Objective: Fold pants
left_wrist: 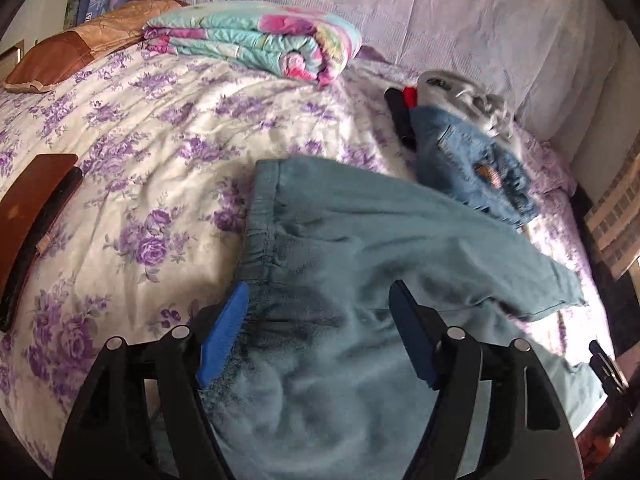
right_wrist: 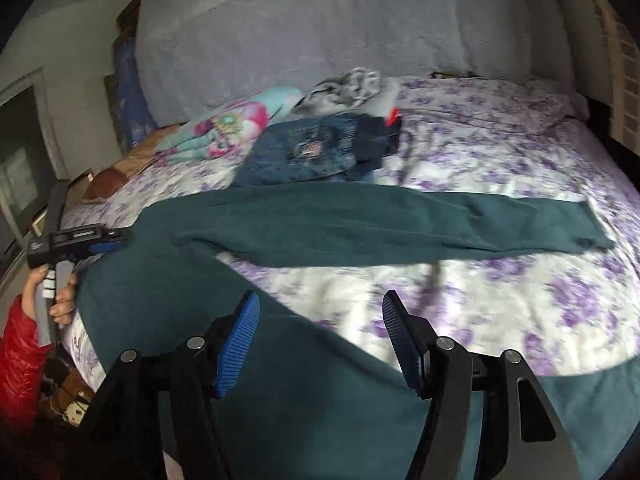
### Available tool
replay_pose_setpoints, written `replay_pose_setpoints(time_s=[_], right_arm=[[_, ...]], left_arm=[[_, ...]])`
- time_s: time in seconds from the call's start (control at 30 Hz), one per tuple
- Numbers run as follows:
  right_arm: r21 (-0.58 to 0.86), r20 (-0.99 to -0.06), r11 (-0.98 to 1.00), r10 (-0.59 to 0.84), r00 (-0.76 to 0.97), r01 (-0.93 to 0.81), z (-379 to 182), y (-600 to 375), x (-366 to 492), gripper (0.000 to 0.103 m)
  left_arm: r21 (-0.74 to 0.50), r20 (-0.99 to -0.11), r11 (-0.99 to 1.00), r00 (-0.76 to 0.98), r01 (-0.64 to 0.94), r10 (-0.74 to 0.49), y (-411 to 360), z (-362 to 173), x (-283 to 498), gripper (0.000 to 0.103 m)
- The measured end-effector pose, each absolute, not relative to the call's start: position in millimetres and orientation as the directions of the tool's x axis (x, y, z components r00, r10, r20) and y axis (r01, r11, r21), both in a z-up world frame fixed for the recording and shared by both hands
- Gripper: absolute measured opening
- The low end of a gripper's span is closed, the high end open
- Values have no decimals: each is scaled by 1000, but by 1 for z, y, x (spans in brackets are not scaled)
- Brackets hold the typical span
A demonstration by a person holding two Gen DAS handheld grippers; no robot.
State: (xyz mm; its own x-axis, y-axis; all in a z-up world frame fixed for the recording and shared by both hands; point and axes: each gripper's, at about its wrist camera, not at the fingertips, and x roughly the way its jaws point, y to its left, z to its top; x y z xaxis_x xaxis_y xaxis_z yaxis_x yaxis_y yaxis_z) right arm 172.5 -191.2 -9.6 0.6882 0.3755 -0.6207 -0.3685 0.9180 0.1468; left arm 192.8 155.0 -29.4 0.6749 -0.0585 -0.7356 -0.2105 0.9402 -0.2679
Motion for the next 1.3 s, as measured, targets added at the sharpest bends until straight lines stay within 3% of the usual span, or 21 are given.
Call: replay_pose_setpoints(time_s=[0.03, 0.07, 0.13, 0.37, 0.53, 0.67, 0.77, 0.83, 0.93, 1.0, 1.1, 1.17, 1.2, 1.3], right_arm=[[124, -657, 909, 376, 653, -399, -19, -171, 180, 69], [111, -708, 896, 376, 599, -431, -32, -153, 188, 69], [63, -763, 889, 337, 552, -454, -50, -132, 194, 75], [133, -669, 870, 432, 605, -474, 5, -131, 205, 74], [85, -701, 833, 440, 562, -546, -3, -74, 232, 75], [-2, -824, 809, 331, 459, -587, -46, -29, 258, 83], [52, -804, 785, 400, 440, -618, -30, -40, 255, 84], [58, -734, 758, 474, 487, -650, -7, -60, 250, 83], [-46, -635, 761, 478, 607, -647, 24, -95, 256, 83], [-108, -649, 750, 444, 618, -652, 26, -111, 271, 83], [-230, -679, 769, 313, 664, -597, 16, -131, 299, 81], [-233, -691, 780, 287, 663, -581, 11, -142, 315, 73], [-218, -698, 787, 287, 656, -577, 11, -148, 322, 66], [-172, -716, 797, 303, 629, -579, 3, -159, 342, 57]], left_arm=[[-201, -723, 958, 691, -203, -5, 149, -30, 194, 72], [-104, -739, 971, 671, -215, 70, 142, -33, 196, 83], [-46, -769, 977, 632, -210, 100, 137, -40, 201, 83], [-305, -694, 929, 717, -210, -65, 182, -3, 206, 83], [-296, -744, 910, 667, -291, -29, 211, -10, 254, 83], [-237, -829, 929, 558, -285, -41, 210, -44, 290, 85], [-197, -818, 948, 574, -251, -18, 202, -39, 288, 86], [-239, -791, 945, 609, -222, -57, 203, -34, 281, 86], [-337, -722, 927, 676, -162, -144, 209, -21, 274, 86], [-333, -698, 934, 700, -130, -152, 204, -15, 278, 86], [-288, -707, 954, 691, -84, -153, 193, -18, 290, 64], [-269, -732, 960, 665, -79, -150, 188, -26, 297, 32], [-281, -734, 957, 659, -71, -166, 189, -28, 297, 23], [-287, -676, 958, 714, -28, -181, 187, -19, 282, 22]])
